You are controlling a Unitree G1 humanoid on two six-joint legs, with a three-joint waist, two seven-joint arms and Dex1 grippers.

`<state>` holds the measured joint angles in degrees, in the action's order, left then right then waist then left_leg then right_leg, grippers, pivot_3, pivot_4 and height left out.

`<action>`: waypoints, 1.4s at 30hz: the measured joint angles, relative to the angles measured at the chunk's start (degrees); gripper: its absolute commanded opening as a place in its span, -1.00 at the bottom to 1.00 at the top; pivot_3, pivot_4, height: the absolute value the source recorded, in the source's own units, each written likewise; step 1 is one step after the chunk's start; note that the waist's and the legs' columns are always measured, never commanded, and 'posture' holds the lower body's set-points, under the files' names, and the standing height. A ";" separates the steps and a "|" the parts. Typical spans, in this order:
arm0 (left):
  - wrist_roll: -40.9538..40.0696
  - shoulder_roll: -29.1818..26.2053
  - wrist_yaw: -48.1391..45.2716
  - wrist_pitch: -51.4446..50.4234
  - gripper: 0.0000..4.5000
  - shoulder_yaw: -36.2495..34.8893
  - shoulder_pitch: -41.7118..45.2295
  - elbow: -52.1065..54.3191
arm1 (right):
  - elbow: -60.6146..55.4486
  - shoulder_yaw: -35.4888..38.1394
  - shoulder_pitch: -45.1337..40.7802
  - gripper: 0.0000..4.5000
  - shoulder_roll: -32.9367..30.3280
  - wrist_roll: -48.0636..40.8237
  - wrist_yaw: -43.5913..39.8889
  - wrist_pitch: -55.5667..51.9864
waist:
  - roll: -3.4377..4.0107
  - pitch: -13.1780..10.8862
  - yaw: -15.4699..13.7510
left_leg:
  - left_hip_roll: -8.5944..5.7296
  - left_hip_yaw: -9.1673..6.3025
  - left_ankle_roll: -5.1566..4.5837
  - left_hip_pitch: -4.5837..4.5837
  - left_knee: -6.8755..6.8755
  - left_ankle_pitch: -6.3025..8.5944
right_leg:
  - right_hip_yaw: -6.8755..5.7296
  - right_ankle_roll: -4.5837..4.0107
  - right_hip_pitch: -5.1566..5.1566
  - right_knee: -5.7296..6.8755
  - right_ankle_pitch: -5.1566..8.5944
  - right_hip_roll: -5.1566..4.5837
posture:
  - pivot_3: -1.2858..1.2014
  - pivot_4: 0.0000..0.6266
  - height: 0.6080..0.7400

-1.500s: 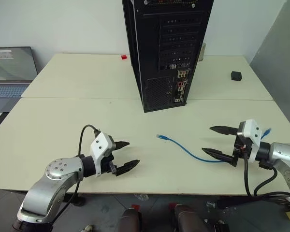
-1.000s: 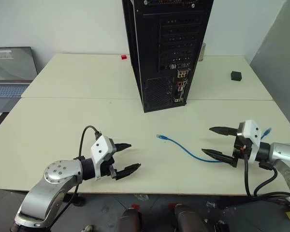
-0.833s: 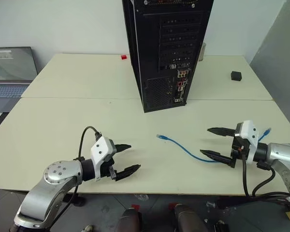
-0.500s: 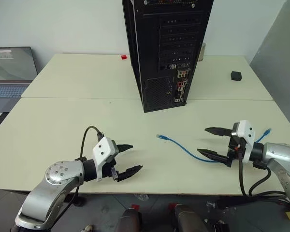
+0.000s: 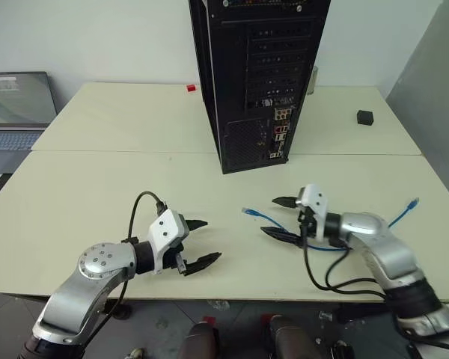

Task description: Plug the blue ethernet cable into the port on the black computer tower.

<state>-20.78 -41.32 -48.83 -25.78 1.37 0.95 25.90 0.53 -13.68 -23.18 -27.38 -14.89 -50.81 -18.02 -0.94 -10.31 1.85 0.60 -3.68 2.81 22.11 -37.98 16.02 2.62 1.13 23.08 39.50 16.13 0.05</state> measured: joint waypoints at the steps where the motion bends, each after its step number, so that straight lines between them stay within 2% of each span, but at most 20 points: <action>1: 0.37 0.15 0.53 0.00 0.94 0.02 0.03 -0.03 | 2.15 -0.51 -0.63 1.00 0.91 0.78 0.08 0.98 | 0.00 0.00 -0.01 | 0.00 -0.01 0.00 0.02 0.01 0.00 | 0.00 -0.01 0.02 0.00 0.00 -0.01 | 0.03 -0.52 1.00; 9: 2.01 1.20 3.21 0.04 0.94 0.01 -0.33 -1.01 | 16.36 -2.03 -5.67 1.00 5.43 6.68 0.08 8.58 | 0.00 0.00 0.01 | 0.01 -0.07 0.00 0.00 0.00 0.00 | 0.00 -0.02 0.03 0.06 0.00 -0.05 | 0.03 -0.52 1.00; 12: 2.13 1.25 3.30 0.04 1.00 0.01 -0.48 -1.01 | 18.70 -2.25 -6.29 0.78 5.67 8.14 -0.40 11.85 | 0.00 0.00 0.02 | 0.01 -0.07 0.00 -0.01 0.00 0.00 | 0.01 -0.02 0.03 0.07 0.00 -0.05 | 0.03 -0.52 1.00; 23: 2.47 1.26 3.36 0.04 1.00 0.01 -0.58 -1.00 | 21.17 -2.09 -7.01 -0.42 6.55 9.53 -0.78 15.11 | 0.00 0.02 0.06 | 0.02 -0.10 0.00 -0.12 0.00 0.00 | 0.04 -0.02 0.00 0.18 0.00 -0.05 | 0.03 -0.52 1.00; 28: 2.89 1.42 3.35 0.13 1.00 0.00 -0.13 -1.32 | 17.56 -2.24 -6.08 -0.95 4.78 9.92 -2.34 14.77 | 0.00 0.01 0.02 | 0.00 -0.14 0.00 -0.09 0.00 0.00 | 0.04 -0.02 0.01 0.18 0.00 -0.05 | 0.03 -0.52 1.00; 35: 3.41 2.93 3.10 0.94 1.00 1.72 2.04 -2.89 | 6.52 -3.23 -4.08 -0.97 2.82 9.69 -4.27 10.82 | 0.00 0.01 0.07 | 0.01 -0.23 0.00 -0.09 0.00 0.00 | 0.02 -0.02 0.02 0.18 0.00 -0.05 | 0.03 -0.52 1.00; 42: 4.68 4.04 0.95 3.09 1.00 5.29 6.21 -6.68 | -5.92 -6.29 -1.67 -0.98 0.02 9.50 -6.61 2.44 | 0.00 0.01 -0.03 | -0.02 -0.34 0.00 -0.05 -0.01 0.00 | -0.04 -0.03 0.01 0.17 0.01 -0.05 | 0.03 -0.52 1.00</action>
<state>-16.11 -37.28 -47.88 -22.69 6.66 7.15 19.22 -5.39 -19.97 -24.85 -27.36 -5.39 -57.42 -15.58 -0.94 -10.30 1.82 0.58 -4.02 2.82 22.06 -37.99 16.02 2.58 1.10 23.09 39.67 16.14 0.00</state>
